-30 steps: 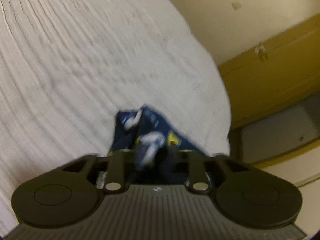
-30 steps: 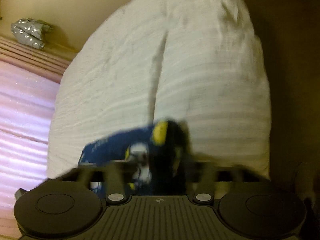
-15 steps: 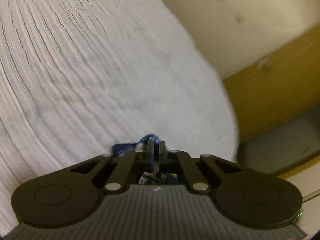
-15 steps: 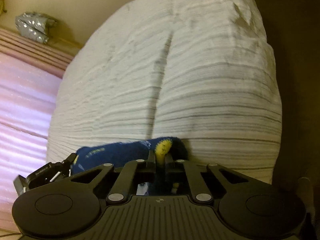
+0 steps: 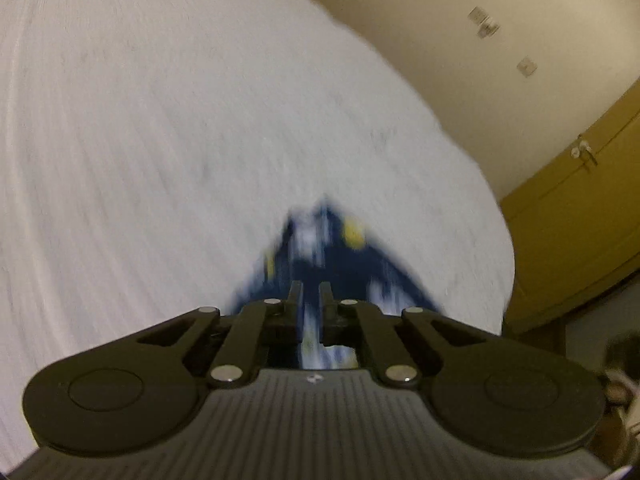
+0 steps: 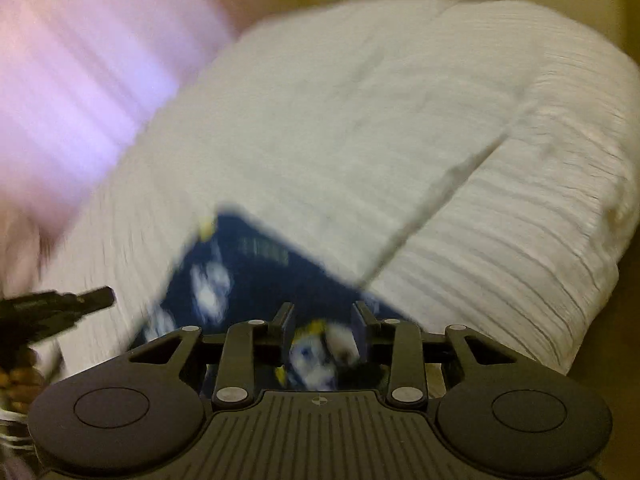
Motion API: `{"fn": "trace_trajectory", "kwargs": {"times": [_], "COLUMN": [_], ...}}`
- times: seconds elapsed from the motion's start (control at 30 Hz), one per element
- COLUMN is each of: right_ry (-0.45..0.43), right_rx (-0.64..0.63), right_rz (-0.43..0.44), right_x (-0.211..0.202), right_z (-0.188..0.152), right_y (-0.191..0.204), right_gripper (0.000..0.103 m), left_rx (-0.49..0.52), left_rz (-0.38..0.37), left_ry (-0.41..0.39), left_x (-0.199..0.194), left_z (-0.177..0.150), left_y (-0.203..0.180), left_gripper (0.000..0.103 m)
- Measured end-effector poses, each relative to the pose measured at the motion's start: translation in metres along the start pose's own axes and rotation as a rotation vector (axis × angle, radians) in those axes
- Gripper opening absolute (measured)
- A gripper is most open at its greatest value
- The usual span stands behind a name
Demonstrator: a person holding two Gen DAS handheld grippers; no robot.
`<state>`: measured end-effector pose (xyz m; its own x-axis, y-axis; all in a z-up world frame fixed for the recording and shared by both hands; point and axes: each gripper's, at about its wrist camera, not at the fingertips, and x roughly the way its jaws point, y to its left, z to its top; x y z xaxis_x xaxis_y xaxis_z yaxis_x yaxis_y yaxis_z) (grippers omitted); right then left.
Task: Fold clothes
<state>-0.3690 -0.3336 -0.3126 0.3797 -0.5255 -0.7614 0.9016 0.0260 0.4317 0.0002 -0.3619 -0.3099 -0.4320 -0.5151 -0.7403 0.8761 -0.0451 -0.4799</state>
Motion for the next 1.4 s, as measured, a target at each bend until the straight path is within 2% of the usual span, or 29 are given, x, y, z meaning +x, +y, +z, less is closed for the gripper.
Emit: {"fn": "trace_trajectory", "kwargs": {"times": [0.07,0.1,0.2,0.3,0.4,0.43,0.47,0.5,0.57,0.7,0.87,0.93,1.4], "right_ry": [0.108,0.126,0.180,0.233,0.287,0.305,0.323,0.340,0.376,0.408,0.414,0.407,0.403], "right_rx": [-0.078,-0.115,-0.226,-0.338,-0.449,-0.487,-0.524,-0.561,-0.635,-0.676,-0.738,-0.754,-0.797], "right_rz": [-0.033,-0.023,0.005,0.033,0.061,0.070,0.080,0.089,0.108,0.148,0.169,0.177,0.169], "right_x": [0.018,0.014,0.004,-0.007,-0.018,-0.021,-0.025,-0.028,-0.035,-0.051,-0.067,-0.071,-0.080], "right_z": [-0.003,-0.001,0.008,0.017,0.026,0.029,0.032,0.034,0.040,0.039,0.038,0.039,0.045], "right_y": [-0.002,0.000,0.006,0.012,0.018,0.020,0.022,0.024,0.027,0.041,0.052,0.055,0.058], "right_gripper": [0.035,0.035,0.035,0.035,0.036,0.046,0.073,0.082,0.083,0.083,0.083,0.083,0.083], "left_rx": [-0.051,-0.081,-0.204,-0.283,-0.390,-0.427,-0.458,-0.475,-0.491,-0.510,-0.502,-0.497,-0.465], "left_rz": [0.151,0.217,0.312,0.438,0.536,0.566,0.590,0.608,0.648,0.697,0.731,0.742,0.726], "left_ry": [0.036,0.042,-0.043,-0.086,-0.064,-0.052,-0.040,-0.029,-0.010,-0.002,-0.049,-0.064,-0.086], "left_x": [0.003,0.002,-0.024,-0.050,-0.068,-0.073,-0.076,-0.079,-0.087,-0.097,-0.116,-0.120,-0.115], "left_z": [-0.027,-0.037,-0.047,-0.055,-0.073,-0.079,-0.083,-0.088,-0.099,-0.116,-0.123,-0.122,-0.116], "left_y": [-0.001,-0.003,-0.023,-0.056,-0.093,-0.106,-0.119,-0.131,-0.152,-0.185,-0.215,-0.221,-0.245], "left_gripper": [0.003,0.003,0.006,0.008,0.020,0.024,0.026,0.026,0.029,0.030,0.038,0.038,0.040]}}
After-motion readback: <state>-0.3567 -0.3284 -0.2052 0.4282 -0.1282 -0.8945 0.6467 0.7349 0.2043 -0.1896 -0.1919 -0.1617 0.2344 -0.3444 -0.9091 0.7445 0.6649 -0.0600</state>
